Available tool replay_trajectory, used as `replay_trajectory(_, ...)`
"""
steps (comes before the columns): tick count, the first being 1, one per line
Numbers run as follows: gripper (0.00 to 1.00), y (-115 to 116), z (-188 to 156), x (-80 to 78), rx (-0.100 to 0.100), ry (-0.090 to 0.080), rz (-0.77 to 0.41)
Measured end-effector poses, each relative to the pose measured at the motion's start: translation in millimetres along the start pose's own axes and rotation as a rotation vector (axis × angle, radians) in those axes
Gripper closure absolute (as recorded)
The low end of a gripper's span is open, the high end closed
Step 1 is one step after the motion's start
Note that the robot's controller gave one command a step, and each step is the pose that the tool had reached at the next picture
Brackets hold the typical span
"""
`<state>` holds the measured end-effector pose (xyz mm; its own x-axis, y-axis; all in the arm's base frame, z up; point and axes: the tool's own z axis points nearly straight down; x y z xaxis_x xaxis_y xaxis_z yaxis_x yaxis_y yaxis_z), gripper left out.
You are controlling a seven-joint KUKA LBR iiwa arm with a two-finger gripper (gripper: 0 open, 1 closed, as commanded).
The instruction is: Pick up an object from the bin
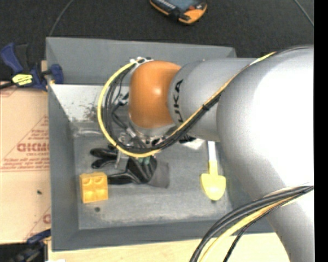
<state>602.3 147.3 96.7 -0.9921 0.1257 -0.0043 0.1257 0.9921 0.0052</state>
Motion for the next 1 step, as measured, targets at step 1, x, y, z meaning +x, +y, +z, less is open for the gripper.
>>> replay_trajectory(1, 1.0, 0.9, -28.1, -3.1, -0.005, -0.011, 0.001)
